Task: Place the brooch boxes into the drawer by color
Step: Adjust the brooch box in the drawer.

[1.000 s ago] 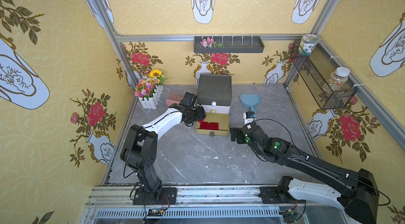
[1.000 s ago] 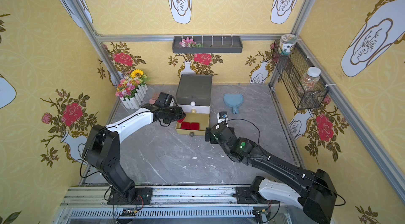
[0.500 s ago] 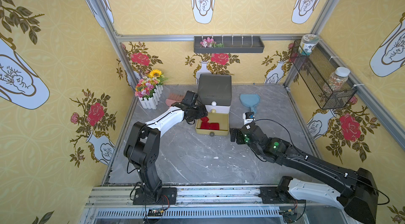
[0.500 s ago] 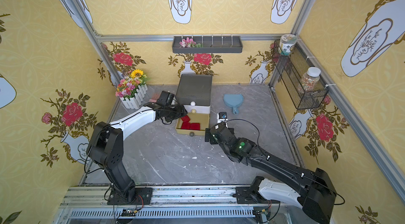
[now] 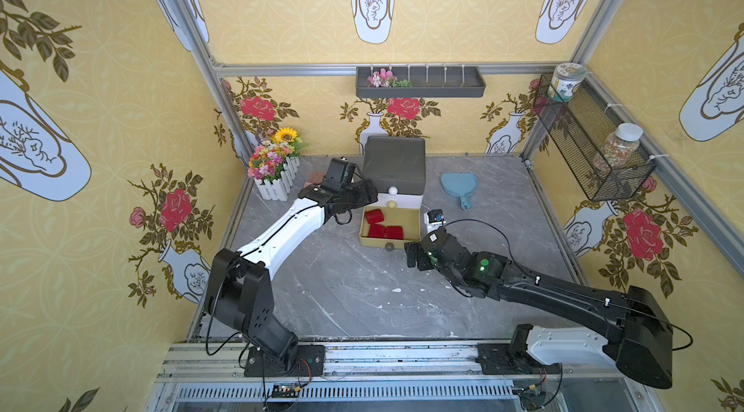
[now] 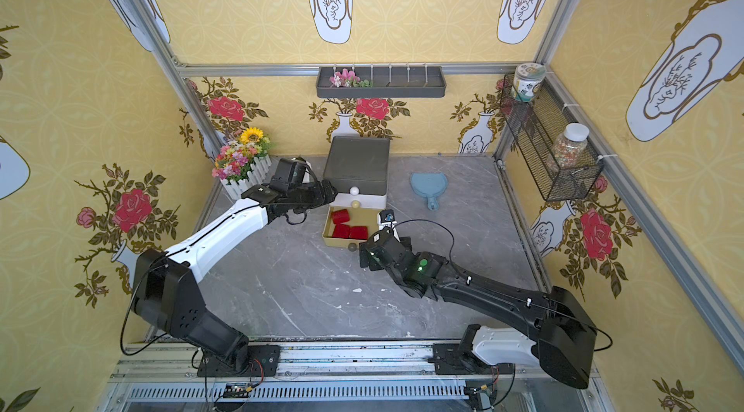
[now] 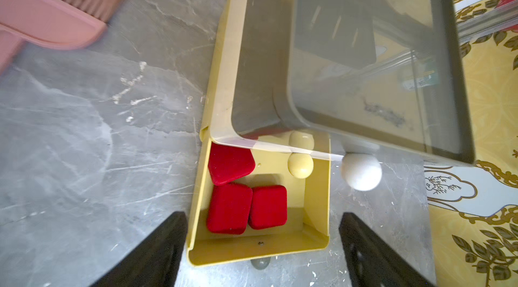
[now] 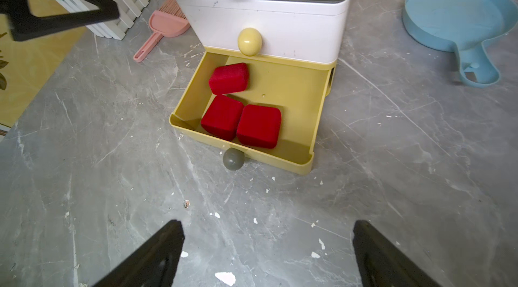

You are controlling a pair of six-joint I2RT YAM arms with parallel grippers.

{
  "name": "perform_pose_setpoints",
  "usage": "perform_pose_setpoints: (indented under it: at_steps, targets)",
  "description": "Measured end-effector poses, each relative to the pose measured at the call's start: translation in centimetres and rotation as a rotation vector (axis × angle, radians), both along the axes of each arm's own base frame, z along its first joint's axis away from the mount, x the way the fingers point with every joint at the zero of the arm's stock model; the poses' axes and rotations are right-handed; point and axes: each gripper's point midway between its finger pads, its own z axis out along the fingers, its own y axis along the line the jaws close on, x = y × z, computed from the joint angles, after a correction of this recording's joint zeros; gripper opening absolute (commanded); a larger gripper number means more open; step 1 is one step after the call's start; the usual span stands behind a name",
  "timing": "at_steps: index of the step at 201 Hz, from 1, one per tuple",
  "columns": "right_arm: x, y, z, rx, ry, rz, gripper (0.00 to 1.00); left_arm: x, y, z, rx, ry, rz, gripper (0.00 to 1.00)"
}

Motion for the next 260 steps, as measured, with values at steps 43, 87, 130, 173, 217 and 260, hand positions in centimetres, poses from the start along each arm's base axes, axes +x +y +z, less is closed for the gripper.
perform_pose_setpoints:
  at_steps: [43,87,130,173,217,260]
  targets:
    - [1.4,4.3,-1.0,0.037,0.032,0.067,0.00,-2.2,9.0,1.0,0.048,-0.036,0.179,0.93]
    - [4.1,8.1,-4.1,0.096,0.071,0.101,0.00,-4.6,13.5,0.2,0.047,-0.028,0.254,0.93]
    - [6.3,10.6,-7.5,0.147,0.082,0.114,0.00,-5.3,13.4,-1.0,0.038,0.000,0.228,0.93]
    - [8.7,12.5,-8.1,0.209,0.064,0.099,0.00,-5.4,13.2,-1.8,0.041,0.016,0.206,0.93]
    - [11.1,12.9,-8.1,0.226,0.055,0.070,0.00,-5.6,13.0,-2.2,0.043,0.023,0.187,0.93]
    - [12.0,13.7,-8.9,0.218,0.071,0.072,0.00,-5.4,12.9,-2.9,0.048,0.032,0.177,0.93]
